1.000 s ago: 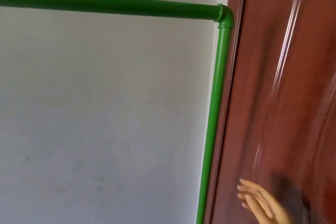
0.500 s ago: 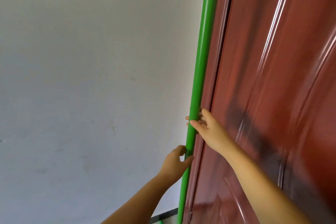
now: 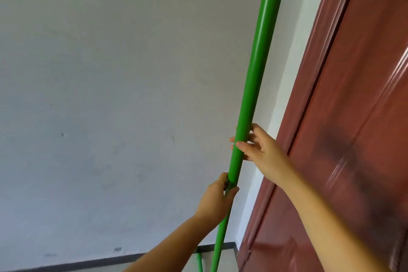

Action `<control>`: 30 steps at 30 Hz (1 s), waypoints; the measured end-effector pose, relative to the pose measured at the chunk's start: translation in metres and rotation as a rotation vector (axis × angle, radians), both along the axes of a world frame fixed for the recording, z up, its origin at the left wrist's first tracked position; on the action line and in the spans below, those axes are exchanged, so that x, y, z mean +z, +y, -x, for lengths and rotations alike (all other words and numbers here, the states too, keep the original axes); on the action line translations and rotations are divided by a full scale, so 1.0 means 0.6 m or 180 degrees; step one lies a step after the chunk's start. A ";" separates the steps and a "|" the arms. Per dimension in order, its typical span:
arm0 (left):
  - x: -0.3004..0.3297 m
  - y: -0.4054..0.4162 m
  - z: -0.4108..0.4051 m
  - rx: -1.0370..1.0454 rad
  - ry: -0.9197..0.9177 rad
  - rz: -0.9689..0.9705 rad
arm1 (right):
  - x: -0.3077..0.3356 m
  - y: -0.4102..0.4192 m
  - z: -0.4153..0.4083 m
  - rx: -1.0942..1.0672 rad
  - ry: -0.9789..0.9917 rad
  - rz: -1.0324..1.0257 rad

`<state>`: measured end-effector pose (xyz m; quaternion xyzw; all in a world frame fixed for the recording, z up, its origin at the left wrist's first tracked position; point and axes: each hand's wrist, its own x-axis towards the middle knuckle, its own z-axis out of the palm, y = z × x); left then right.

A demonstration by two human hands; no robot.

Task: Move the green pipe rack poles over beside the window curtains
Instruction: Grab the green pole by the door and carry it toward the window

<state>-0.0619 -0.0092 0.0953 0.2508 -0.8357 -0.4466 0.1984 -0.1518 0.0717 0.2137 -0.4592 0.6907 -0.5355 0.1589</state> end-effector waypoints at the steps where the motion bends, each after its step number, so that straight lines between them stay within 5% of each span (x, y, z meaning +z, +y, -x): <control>1: -0.001 -0.008 -0.014 0.0089 0.0014 0.0005 | 0.001 -0.010 -0.012 0.0091 0.0004 0.0005; 30: 0.005 -0.152 -0.512 0.2164 0.0039 -0.0116 | 0.006 -0.273 -0.455 0.2290 0.0256 0.0013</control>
